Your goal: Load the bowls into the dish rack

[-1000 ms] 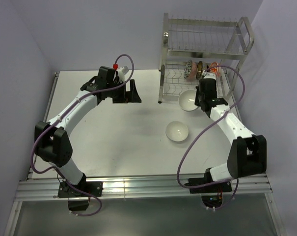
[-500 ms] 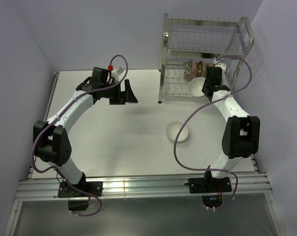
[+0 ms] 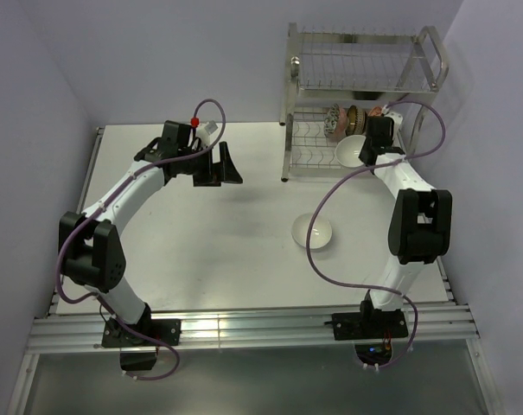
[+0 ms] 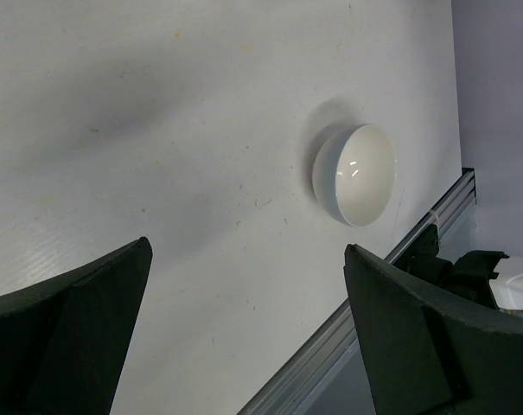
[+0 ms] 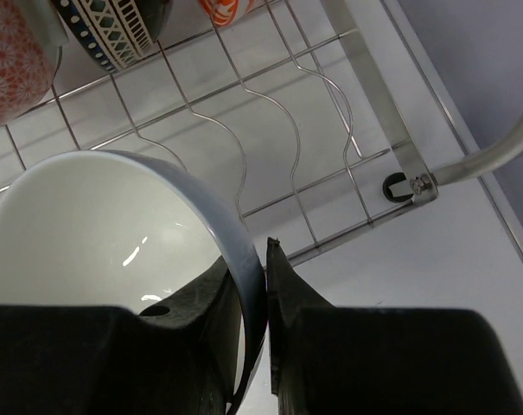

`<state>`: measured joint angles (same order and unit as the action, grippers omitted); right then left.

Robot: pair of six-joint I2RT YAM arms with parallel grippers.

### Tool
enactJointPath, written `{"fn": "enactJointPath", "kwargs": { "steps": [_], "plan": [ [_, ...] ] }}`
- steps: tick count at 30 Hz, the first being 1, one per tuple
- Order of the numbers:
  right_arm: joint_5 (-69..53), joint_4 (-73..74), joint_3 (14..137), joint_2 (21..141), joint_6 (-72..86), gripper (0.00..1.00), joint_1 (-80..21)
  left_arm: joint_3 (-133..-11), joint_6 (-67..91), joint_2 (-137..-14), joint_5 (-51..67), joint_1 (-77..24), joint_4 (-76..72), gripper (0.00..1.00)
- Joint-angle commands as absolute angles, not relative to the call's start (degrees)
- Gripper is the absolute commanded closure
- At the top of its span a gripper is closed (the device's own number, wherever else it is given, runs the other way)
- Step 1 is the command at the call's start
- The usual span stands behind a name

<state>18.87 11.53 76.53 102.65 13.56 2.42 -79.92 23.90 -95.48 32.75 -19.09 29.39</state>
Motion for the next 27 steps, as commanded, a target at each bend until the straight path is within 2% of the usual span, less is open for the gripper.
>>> {"fn": "enactJointPath", "kwargs": {
  "steps": [1,27],
  "plan": [
    [19.07,6.42,80.15,103.53,13.18,1.0,3.08,-80.51,24.26,-94.13,34.37,-18.9,27.68,0.0],
    [35.42,-14.32,77.61,109.69,-4.91,1.0,3.69,-80.42,24.26,-95.01,34.01,-18.72,27.69,0.01]
  ]
}}
